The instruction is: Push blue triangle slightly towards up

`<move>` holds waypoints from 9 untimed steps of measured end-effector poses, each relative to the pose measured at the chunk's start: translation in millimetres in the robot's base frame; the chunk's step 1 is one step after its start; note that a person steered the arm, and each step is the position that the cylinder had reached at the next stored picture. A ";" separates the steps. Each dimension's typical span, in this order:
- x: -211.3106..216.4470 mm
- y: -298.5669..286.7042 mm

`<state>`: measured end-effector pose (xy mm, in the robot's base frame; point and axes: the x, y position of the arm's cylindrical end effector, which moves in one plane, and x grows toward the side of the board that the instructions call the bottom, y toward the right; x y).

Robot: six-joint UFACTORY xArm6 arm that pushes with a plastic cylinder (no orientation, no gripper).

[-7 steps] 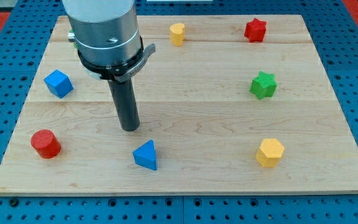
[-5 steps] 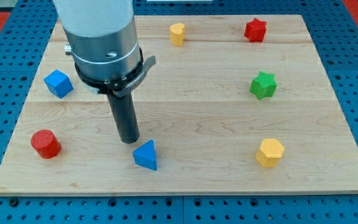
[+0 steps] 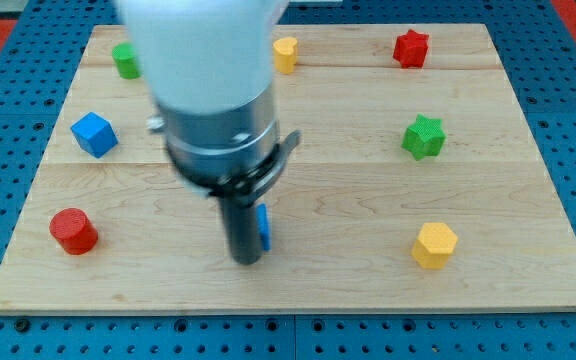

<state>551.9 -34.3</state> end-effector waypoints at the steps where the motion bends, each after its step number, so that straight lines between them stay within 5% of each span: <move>1: -31.6 10.7; 3: -85.8 39.8; 5: -64.5 56.9; 7: -80.7 -35.9; 8: -114.1 -45.3; 9: -103.0 -20.4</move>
